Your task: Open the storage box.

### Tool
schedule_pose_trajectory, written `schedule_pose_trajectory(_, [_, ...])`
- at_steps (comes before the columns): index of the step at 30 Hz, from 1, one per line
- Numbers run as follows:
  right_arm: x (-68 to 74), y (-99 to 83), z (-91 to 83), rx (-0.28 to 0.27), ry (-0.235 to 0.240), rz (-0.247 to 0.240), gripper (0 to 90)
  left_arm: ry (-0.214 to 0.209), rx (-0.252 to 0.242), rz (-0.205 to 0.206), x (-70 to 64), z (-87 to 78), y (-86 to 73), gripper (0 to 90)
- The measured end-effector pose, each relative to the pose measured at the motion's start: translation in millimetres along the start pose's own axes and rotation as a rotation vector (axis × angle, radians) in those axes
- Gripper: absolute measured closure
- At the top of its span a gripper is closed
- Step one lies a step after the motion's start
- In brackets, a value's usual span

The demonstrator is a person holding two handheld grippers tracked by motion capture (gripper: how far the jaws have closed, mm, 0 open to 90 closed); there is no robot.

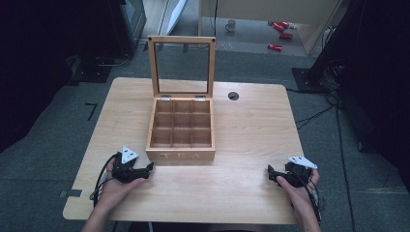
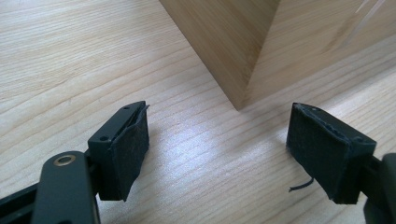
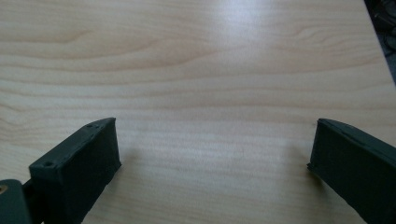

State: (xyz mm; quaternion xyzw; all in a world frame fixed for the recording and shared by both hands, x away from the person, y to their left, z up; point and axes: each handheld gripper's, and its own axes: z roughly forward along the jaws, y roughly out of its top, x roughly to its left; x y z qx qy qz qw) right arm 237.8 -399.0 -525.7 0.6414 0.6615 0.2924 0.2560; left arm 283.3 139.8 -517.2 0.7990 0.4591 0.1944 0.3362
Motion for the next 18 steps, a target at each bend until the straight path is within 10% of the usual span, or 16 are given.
schedule_pose_trajectory(18, [1.0, -0.2, 0.6, 0.008, -0.002, -0.013, 0.0, 0.004, -0.002, 0.0, -0.5, 0.0, -0.2, 22.2])
